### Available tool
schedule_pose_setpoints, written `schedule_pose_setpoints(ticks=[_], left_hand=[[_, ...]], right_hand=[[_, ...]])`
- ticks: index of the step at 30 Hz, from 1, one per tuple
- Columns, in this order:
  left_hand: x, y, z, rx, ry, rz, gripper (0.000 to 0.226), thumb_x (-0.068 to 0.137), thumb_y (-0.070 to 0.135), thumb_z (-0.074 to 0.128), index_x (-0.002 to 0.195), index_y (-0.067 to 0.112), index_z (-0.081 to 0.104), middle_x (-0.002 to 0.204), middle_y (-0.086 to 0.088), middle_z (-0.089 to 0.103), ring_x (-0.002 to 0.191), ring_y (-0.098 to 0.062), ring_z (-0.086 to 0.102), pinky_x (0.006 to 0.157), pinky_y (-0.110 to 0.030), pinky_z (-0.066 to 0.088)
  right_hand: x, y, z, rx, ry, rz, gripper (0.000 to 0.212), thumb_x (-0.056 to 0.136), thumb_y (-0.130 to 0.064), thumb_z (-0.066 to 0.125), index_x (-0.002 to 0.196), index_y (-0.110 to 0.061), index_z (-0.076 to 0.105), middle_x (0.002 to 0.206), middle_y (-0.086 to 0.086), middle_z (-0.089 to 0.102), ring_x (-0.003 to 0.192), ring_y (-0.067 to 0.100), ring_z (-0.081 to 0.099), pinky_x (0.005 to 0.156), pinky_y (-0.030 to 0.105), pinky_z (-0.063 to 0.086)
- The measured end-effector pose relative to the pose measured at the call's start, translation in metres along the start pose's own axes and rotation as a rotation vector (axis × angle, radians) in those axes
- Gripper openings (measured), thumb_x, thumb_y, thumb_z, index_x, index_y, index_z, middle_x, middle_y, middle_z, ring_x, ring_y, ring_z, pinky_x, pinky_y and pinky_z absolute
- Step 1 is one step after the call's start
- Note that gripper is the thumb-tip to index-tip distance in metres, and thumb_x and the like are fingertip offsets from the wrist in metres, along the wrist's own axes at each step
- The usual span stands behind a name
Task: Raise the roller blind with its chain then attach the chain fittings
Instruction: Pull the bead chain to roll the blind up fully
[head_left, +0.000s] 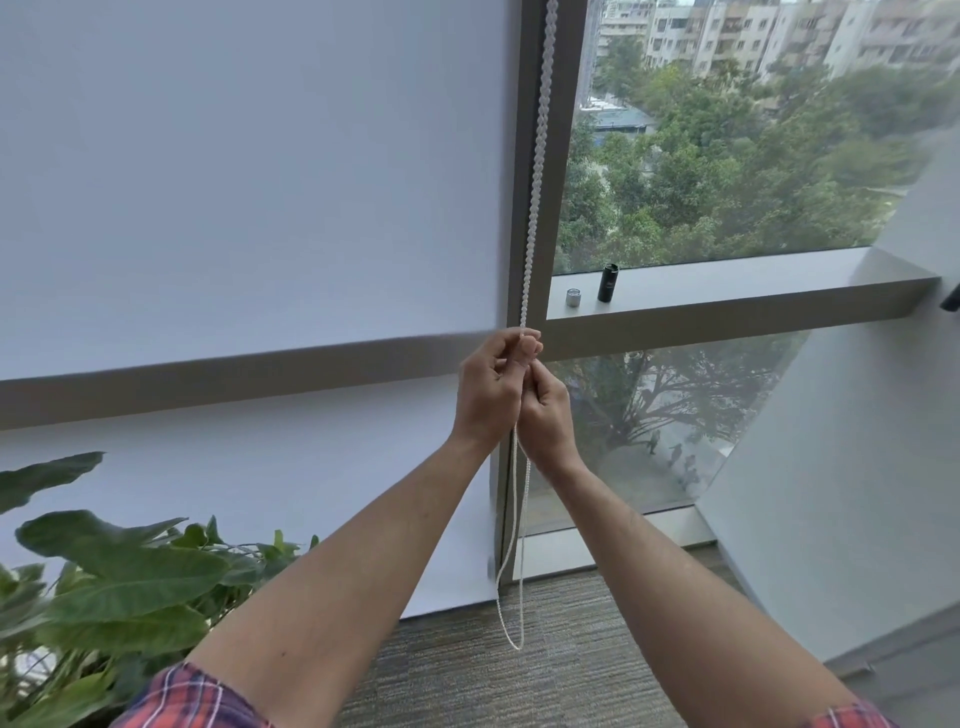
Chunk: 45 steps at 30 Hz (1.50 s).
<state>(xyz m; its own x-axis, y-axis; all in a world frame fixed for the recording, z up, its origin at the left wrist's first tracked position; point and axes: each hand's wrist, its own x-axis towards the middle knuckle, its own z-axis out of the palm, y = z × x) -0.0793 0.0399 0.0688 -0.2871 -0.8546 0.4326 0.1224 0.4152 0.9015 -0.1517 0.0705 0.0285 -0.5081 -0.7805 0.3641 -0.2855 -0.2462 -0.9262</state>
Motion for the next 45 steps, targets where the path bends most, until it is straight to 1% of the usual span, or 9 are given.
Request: schedule_pose_setpoints(ticks=[7,10,14,19,22,27,31,35,45], left_hand=[[-0.006,0.011,0.0,-0.14,-0.07,-0.044,0.014,0.098,0.019,0.058,0.089,0.016,0.069,0.065,0.004,0.068,0.05,-0.015,0.062,0.052,-0.026,0.053],[-0.009,0.012,-0.003,-0.155,-0.07,-0.072,0.02,0.099,0.015,0.055,0.089,0.006,0.07,0.063,-0.003,0.065,0.046,-0.014,0.056,0.047,-0.024,0.048],[-0.013,0.015,-0.008,-0.143,-0.08,-0.068,0.02,0.099,0.012,0.055,0.089,0.002,0.07,0.066,-0.01,0.065,0.045,-0.012,0.056,0.047,-0.022,0.047],[-0.022,0.017,-0.006,-0.145,-0.097,-0.066,0.019,0.098,0.01,0.056,0.085,0.007,0.07,0.062,-0.005,0.065,0.045,-0.015,0.057,0.047,-0.024,0.049],[-0.025,0.019,-0.008,-0.142,-0.103,-0.051,0.021,0.099,0.007,0.053,0.086,0.002,0.068,0.059,-0.002,0.066,0.043,-0.017,0.057,0.046,-0.026,0.049],[-0.03,0.024,-0.009,-0.137,-0.107,-0.058,0.021,0.099,0.002,0.052,0.088,-0.01,0.066,0.061,-0.012,0.061,0.044,-0.023,0.055,0.046,-0.03,0.05],[-0.034,0.027,-0.009,-0.137,-0.114,-0.08,0.022,0.099,0.003,0.051,0.084,-0.007,0.064,0.06,-0.013,0.06,0.043,-0.019,0.056,0.046,-0.029,0.049],[-0.036,0.029,-0.007,-0.088,-0.122,-0.076,0.026,0.099,-0.001,0.049,0.078,-0.009,0.062,0.057,-0.007,0.06,0.043,-0.018,0.055,0.047,-0.03,0.05],[-0.043,0.009,-0.01,0.102,-0.258,-0.02,0.032,0.099,0.003,0.051,0.073,0.011,0.068,0.056,-0.006,0.065,0.048,-0.018,0.064,0.052,-0.026,0.055]], right_hand=[[-0.033,0.024,0.0,0.062,-0.051,0.089,0.033,0.093,-0.011,0.044,0.063,-0.023,0.048,0.057,-0.014,0.044,0.057,0.008,0.034,0.055,0.035,0.03],[-0.036,0.023,0.0,0.15,-0.108,0.125,0.029,0.099,-0.013,0.044,0.074,-0.003,0.052,0.058,-0.01,0.043,0.055,0.009,0.034,0.052,0.032,0.03],[-0.034,0.015,-0.009,0.248,-0.231,0.181,0.035,0.103,-0.013,0.045,0.071,0.0,0.051,0.051,-0.009,0.049,0.044,0.009,0.042,0.044,0.022,0.036],[-0.016,0.0,-0.028,0.307,-0.283,0.242,0.008,0.086,-0.01,0.061,0.083,-0.009,0.069,0.074,0.002,0.066,0.075,0.018,0.062,0.076,0.037,0.053],[0.001,-0.018,-0.038,0.395,-0.171,0.252,0.024,0.074,-0.003,0.054,0.088,-0.008,0.073,0.066,0.0,0.065,0.061,0.014,0.058,0.063,0.034,0.048],[0.024,-0.07,-0.04,0.502,-0.226,0.14,0.035,0.101,-0.034,0.045,0.103,-0.01,0.071,0.092,0.011,0.073,0.079,0.025,0.07,0.071,0.034,0.054],[0.03,-0.11,-0.031,0.514,-0.314,-0.054,0.038,0.105,-0.032,0.038,0.106,-0.012,0.07,0.078,0.007,0.067,0.062,0.023,0.058,0.06,0.033,0.049],[0.03,-0.123,-0.021,0.509,-0.229,-0.09,0.037,0.105,-0.026,0.037,0.083,-0.014,0.064,0.053,-0.008,0.039,0.044,0.007,0.027,0.042,0.022,0.026],[0.013,-0.095,-0.02,0.317,-0.071,-0.103,0.035,0.101,-0.021,0.04,0.068,-0.022,0.051,0.051,-0.016,0.039,0.044,0.005,0.03,0.041,0.018,0.027]])
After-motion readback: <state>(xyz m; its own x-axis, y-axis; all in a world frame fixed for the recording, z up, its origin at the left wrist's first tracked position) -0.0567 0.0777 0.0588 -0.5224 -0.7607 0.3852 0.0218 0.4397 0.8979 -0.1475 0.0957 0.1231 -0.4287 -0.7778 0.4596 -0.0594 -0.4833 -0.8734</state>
